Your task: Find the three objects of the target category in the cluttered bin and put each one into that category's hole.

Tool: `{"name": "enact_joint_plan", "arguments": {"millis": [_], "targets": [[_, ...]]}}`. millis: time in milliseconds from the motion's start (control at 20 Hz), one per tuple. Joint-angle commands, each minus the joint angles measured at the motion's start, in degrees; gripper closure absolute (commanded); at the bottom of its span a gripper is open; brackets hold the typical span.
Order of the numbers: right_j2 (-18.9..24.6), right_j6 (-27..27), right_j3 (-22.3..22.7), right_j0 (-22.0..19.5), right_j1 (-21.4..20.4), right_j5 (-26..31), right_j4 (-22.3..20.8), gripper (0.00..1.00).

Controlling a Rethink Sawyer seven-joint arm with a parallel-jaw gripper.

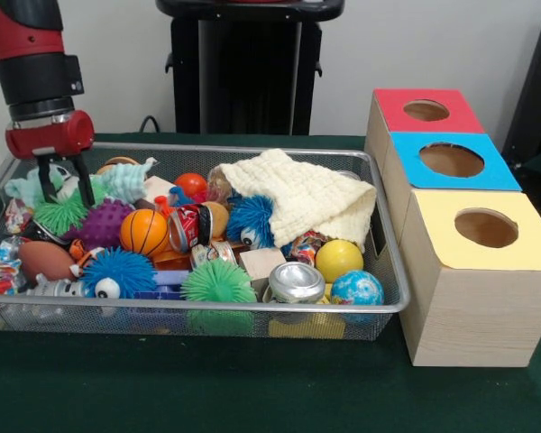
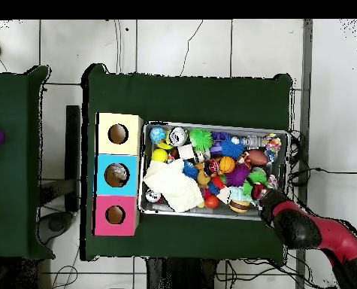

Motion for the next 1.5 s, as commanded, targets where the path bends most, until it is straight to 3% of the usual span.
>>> {"name": "enact_joint_plan", "arguments": {"millis": [50, 550, 1500], "targets": [[4.3, -19.9, -6.7, -0.7, 3.1, 9.6, -2.3, 0.00], [7.2, -22.0, -8.1, -1.5, 2.0, 14.9, -0.4, 0.00], [10.2, -23.2, -9.7, -1.7, 0.5, 19.4, 1.9, 0.00]]}}
